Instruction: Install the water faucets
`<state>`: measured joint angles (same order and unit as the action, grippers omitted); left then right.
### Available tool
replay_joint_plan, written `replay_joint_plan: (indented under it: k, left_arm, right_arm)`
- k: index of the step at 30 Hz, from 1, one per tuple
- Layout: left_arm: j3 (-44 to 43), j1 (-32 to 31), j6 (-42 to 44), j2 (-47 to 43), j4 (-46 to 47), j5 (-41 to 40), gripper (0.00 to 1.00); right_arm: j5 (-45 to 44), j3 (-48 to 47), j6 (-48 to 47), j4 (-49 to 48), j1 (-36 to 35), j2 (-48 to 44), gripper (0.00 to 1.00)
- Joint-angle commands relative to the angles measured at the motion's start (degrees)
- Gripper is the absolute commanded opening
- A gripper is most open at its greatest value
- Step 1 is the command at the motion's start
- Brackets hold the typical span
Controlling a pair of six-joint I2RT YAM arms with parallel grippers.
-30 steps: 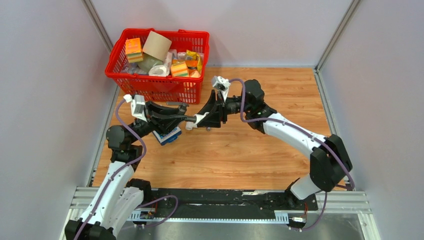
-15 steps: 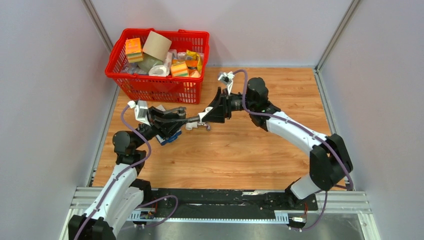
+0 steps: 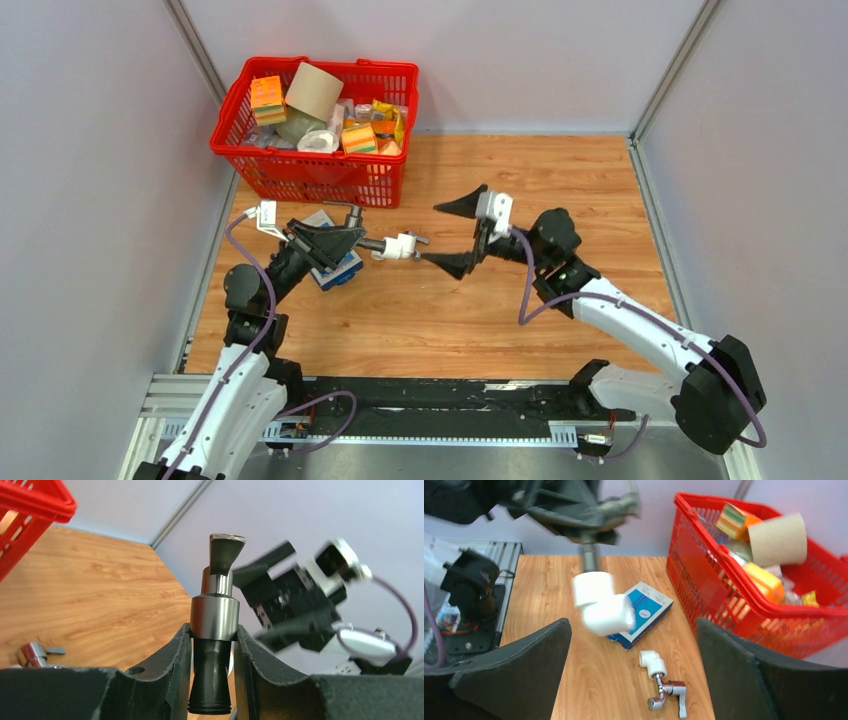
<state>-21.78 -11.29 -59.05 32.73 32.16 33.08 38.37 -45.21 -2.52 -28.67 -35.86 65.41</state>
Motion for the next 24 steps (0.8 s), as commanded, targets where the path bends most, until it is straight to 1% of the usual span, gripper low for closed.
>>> replay_joint_plan:
  k: [1, 3, 6, 8, 12, 15, 17, 22, 24]
  left_arm:
    - [-5.0, -0.2, -8.1, 1.0, -4.9, -5.1, 0.0]
    - [-6.2, -0.2, -9.2, 1.6, -6.7, -4.4, 0.0]
    - [-7.6, -0.2, -9.9, 1.9, -9.3, -4.3, 0.0]
    - [-8.1, -0.2, -10.0, 1.8, -10.5, -4.3, 0.0]
    - [-8.4, -0.2, -11.3, 1.6, -10.7, -4.1, 0.0]
    - [-8.5, -0.2, -12.1, 1.6, -10.8, -4.1, 0.0]
    - [-8.5, -0.2, -12.5, 1.6, -10.8, -3.9, 0.0]
    - [-8.7, -0.2, -14.3, 1.9, -9.7, -3.3, 0.0]
    - [-9.0, -0.2, -15.0, 1.8, -9.1, -3.2, 0.0]
  right_arm:
    - [-3.4, 4.9, -20.0, -6.0, -9.6, -4.4, 1.0]
    - [-6.1, 6.1, -26.9, -5.6, -14.0, -4.8, 1.0]
    - [-9.7, 6.7, -33.6, -5.3, -18.3, -4.1, 1.0]
    - [-12.3, 6.6, -36.3, -5.0, -20.0, -3.4, 1.0]
    - [-20.2, 4.6, -37.0, -4.1, -23.2, -1.1, 1.0]
    - [-27.5, 2.7, -34.3, -4.2, -25.0, 0.9, 1.0]
    - [-28.2, 0.3, -33.4, -2.2, -25.3, 1.7, 1.0]
    - [-29.8, 0.0, -36.5, -2.0, -25.9, 3.0, 1.0]
    - [-29.2, 0.1, -37.9, -1.0, -26.0, 3.7, 1.0]
